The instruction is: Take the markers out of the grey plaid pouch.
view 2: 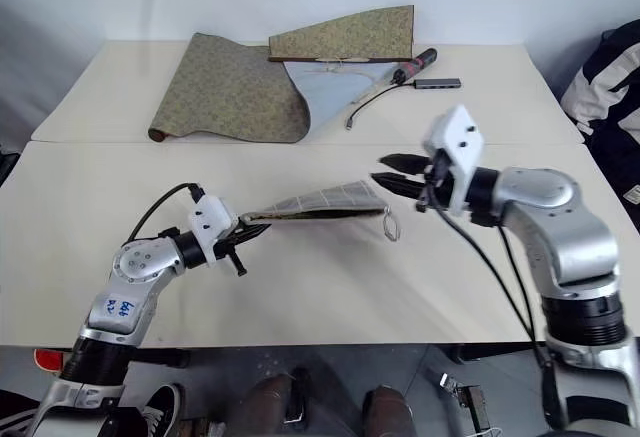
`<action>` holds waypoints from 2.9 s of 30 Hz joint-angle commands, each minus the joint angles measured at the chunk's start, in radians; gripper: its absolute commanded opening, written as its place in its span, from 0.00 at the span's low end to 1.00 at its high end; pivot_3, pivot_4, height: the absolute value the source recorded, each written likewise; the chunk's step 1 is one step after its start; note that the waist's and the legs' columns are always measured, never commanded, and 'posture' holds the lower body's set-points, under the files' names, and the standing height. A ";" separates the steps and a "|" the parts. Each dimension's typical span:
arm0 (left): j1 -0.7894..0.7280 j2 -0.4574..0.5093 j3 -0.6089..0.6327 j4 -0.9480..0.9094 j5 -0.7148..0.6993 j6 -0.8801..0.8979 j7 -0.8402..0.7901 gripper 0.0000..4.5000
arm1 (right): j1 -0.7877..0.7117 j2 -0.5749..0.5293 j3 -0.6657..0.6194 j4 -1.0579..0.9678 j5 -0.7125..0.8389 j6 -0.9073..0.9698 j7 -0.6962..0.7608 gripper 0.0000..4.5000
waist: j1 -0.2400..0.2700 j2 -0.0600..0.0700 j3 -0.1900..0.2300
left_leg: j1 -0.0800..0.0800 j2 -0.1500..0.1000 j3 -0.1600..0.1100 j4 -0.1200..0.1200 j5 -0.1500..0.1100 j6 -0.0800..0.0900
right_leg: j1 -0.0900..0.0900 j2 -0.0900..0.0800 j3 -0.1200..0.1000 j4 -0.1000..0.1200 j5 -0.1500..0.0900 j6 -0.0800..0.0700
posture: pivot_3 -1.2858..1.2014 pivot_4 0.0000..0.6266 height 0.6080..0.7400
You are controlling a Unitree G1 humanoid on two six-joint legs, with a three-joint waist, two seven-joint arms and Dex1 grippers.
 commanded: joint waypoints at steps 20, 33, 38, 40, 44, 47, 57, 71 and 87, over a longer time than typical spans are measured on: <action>-0.046 -0.027 -0.044 -0.161 0.024 0.152 0.015 0.00 | 0.029 0.041 0.101 -0.067 -0.033 -0.068 0.028 0.02 | -0.002 0.000 0.000 | 0.000 0.000 0.000 0.000 0.000 0.000 | 0.000 0.001 0.001 0.000 0.000 0.000 | 0.52 0.24 1.00; -0.055 -0.032 -0.054 -0.168 0.030 0.150 0.001 0.00 | 0.044 0.011 0.145 0.030 -0.187 -0.160 0.008 0.02 | -0.004 0.000 0.000 | 0.000 0.000 0.001 0.000 0.000 0.000 | 0.000 0.001 0.001 0.000 0.000 0.000 | 0.52 0.24 1.00; -0.058 -0.035 -0.053 -0.172 0.022 0.150 -0.001 0.00 | 0.054 0.001 0.154 0.038 -0.221 -0.191 0.026 0.02 | -0.003 0.000 0.000 | 0.000 0.000 0.001 0.000 0.000 0.000 | 0.000 0.001 0.001 0.000 0.000 0.000 | 0.52 0.24 1.00; -0.060 -0.038 -0.052 -0.176 0.014 0.158 -0.005 0.00 | 0.056 -0.006 0.157 0.043 -0.242 -0.210 0.033 0.02 | -0.004 0.000 0.000 | 0.000 0.000 0.001 0.000 0.000 0.000 | 0.000 0.001 0.001 0.000 0.000 0.000 | 0.52 0.24 1.00; -0.063 -0.028 -0.079 -0.209 -0.002 0.189 -0.045 0.00 | 0.018 -0.042 0.226 0.073 -0.379 -0.298 0.031 0.02 | -0.004 0.000 0.000 | 0.000 0.000 0.001 0.000 0.000 0.000 | 0.000 0.001 0.001 0.000 0.000 0.000 | 0.52 0.24 1.00; -0.064 -0.020 -0.098 -0.236 -0.005 0.214 -0.072 0.00 | -0.009 -0.047 0.296 0.094 -0.496 -0.342 0.014 0.02 | -0.005 0.000 0.000 | 0.000 0.000 0.001 0.000 0.000 0.000 | -0.001 0.001 0.002 0.000 0.000 0.000 | 0.52 0.24 1.00; -0.086 -0.050 -0.105 -0.263 -0.014 0.263 -0.072 0.00 | -0.041 -0.012 0.394 0.113 -0.665 -0.340 0.013 0.36 | -0.003 0.000 0.000 | 0.000 0.000 0.001 0.001 0.000 0.000 | 0.000 0.001 0.002 0.000 0.000 0.000 | 0.52 0.24 1.00; -0.061 -0.115 -0.021 -0.234 -0.143 0.324 -0.067 0.00 | -0.076 -0.012 0.386 0.072 -0.659 -0.285 0.100 0.99 | -0.004 0.000 0.000 | 0.000 0.000 0.001 0.001 0.000 0.000 | 0.000 0.002 0.002 0.000 0.000 0.000 | 0.52 0.24 1.00; -0.019 -0.139 0.055 -0.217 -0.334 0.428 -0.111 0.00 | -0.188 0.100 0.496 0.165 -0.784 -0.244 0.079 0.56 | -0.005 0.000 0.000 | 0.000 0.000 0.001 0.002 0.001 -0.001 | 0.000 0.002 0.002 0.001 0.000 0.000 | 0.52 0.24 1.00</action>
